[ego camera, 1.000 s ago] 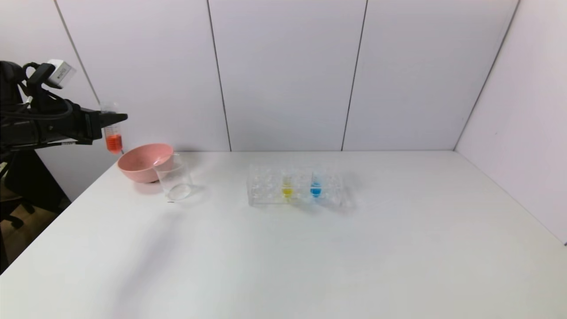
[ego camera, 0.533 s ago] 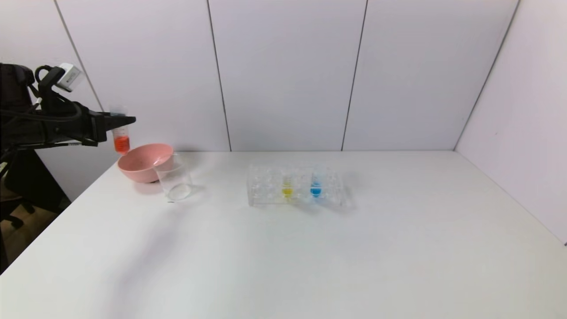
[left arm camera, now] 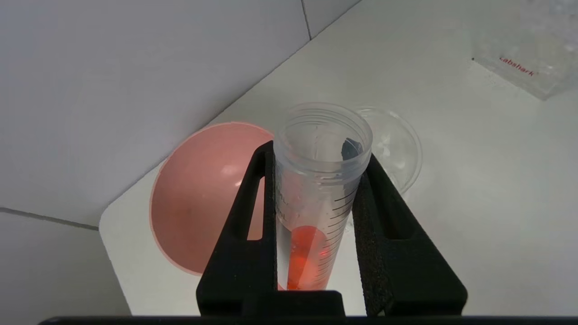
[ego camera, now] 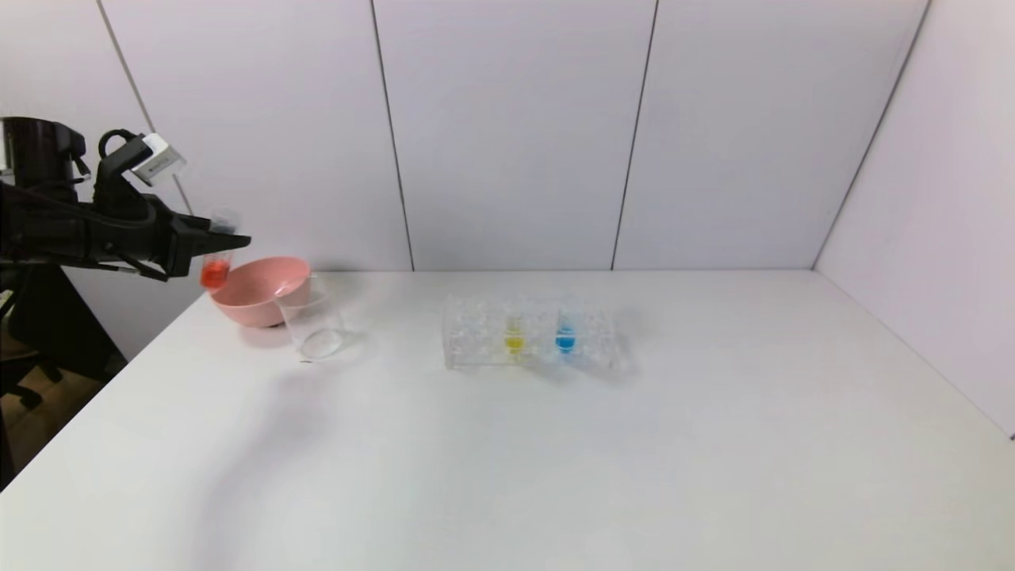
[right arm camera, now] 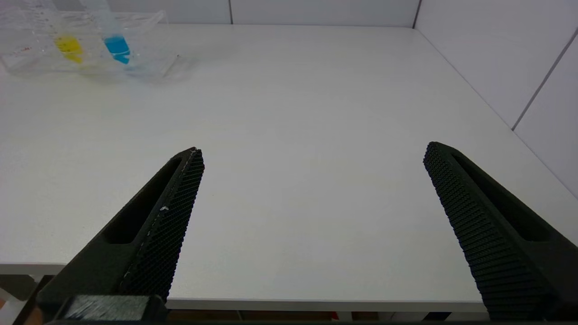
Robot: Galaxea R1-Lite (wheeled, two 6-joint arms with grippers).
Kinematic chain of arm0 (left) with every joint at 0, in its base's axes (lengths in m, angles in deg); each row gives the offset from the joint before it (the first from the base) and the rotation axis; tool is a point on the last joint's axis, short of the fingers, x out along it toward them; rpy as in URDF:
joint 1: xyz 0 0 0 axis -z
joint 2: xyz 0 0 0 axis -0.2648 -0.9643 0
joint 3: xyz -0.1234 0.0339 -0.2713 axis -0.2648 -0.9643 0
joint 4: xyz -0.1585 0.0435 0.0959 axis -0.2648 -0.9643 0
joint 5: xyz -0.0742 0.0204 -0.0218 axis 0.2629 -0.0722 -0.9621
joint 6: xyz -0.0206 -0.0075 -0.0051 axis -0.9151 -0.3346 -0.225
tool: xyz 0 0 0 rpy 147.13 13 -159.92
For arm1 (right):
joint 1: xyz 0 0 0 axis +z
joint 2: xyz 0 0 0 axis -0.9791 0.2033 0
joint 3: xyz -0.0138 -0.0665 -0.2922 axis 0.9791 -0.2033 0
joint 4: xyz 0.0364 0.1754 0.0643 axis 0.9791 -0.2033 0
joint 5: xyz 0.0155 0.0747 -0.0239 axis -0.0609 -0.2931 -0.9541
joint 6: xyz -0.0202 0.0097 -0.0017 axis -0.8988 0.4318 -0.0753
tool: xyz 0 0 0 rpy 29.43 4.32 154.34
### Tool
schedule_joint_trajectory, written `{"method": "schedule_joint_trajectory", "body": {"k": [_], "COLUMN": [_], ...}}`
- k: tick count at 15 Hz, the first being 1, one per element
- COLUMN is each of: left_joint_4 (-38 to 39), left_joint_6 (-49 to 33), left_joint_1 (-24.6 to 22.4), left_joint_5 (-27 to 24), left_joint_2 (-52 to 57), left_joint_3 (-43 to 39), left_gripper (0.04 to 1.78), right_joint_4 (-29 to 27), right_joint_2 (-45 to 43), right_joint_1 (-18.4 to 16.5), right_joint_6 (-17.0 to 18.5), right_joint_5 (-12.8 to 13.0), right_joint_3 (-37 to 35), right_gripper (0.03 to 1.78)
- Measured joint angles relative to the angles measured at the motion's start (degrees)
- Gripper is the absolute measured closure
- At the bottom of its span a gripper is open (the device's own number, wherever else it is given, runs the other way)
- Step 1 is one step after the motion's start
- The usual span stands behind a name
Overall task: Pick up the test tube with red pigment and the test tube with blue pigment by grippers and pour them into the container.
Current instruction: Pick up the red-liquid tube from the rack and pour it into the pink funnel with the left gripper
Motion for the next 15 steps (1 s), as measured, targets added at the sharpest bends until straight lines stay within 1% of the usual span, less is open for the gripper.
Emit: {"method": "schedule_joint_trajectory", "body": {"k": [3, 7, 12, 15], "left_joint_4": [-5.18, -8.96, -20.14, -22.93], "left_joint_6": [8.53, 15.51, 27.70, 31.48], "left_joint_1": [-0.04, -0.06, -0.15, -0.15], "left_joint_5": [0.06, 0.06, 0.57, 1.32], "left_joint_2": [-1.35, -2.40, -4.79, -6.01], "left_joint_3": [3.00, 5.66, 12.07, 14.77], "left_gripper": [1.32, 1.32, 1.32, 1.32], "right_joint_4": [0.00, 0.00, 0.00, -0.02], "right_joint_2": [0.00, 0.00, 0.00, 0.00], "right_joint_1": [0.02, 0.02, 0.02, 0.02], "right_joint_6": [0.00, 0.00, 0.00, 0.00], "right_joint_5": [0.00, 0.00, 0.00, 0.00], "right_joint_3": [0.00, 0.00, 0.00, 0.00], "right_gripper": [0.04, 0.04, 0.04, 0.04]}}
